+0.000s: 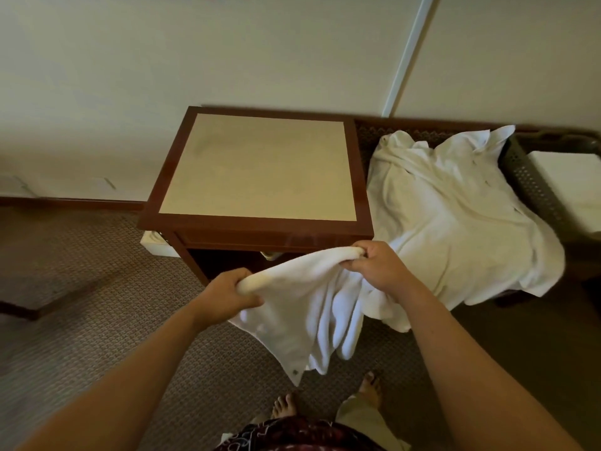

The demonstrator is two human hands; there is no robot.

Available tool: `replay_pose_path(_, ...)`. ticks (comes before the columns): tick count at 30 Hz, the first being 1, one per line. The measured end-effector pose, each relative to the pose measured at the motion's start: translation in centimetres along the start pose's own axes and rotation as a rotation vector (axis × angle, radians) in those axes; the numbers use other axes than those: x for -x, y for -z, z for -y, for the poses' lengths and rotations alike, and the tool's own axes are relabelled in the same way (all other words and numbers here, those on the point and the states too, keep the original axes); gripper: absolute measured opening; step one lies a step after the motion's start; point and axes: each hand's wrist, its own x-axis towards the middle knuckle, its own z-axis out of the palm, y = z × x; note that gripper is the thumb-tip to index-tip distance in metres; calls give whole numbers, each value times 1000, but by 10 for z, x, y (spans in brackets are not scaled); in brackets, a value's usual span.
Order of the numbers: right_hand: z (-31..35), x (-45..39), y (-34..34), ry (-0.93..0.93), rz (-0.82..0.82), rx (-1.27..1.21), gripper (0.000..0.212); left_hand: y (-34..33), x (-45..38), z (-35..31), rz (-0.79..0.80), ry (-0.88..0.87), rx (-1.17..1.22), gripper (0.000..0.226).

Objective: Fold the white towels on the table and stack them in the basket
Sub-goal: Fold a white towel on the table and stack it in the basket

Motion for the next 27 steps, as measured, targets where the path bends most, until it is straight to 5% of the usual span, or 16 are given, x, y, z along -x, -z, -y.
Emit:
replay_pose_path(4,-9,0,8,-39,-53,-78,8,14,1,-2,223,183,446,38)
replay_pose_path(7,-10,0,9,-32,-23,-33,14,11,6,2,282,235,375,35)
replay_pose_path(11,-14,-3,3,-102,36,60,20,-7,2,-12,-287,234,26,26)
replay_pose_path(14,-13,2,-3,-118,133,238,48,-16,8,-42,-522,231,120,19)
replay_pose_path(17,4,14,-15,-26,264,209,69,-26,13,-72,-383,88,196,52)
replay_pose_path(20,29,28,-26,114,365,22,69,-40,15,-87,33,-118,133,77)
replay_pose_path(23,36,34,-28,159,456,-168,66,-50,11,-89,257,-227,51,38)
replay_pose_path(27,14,31,-16,45,298,43,41,-38,1,-82,115,-174,-50,16)
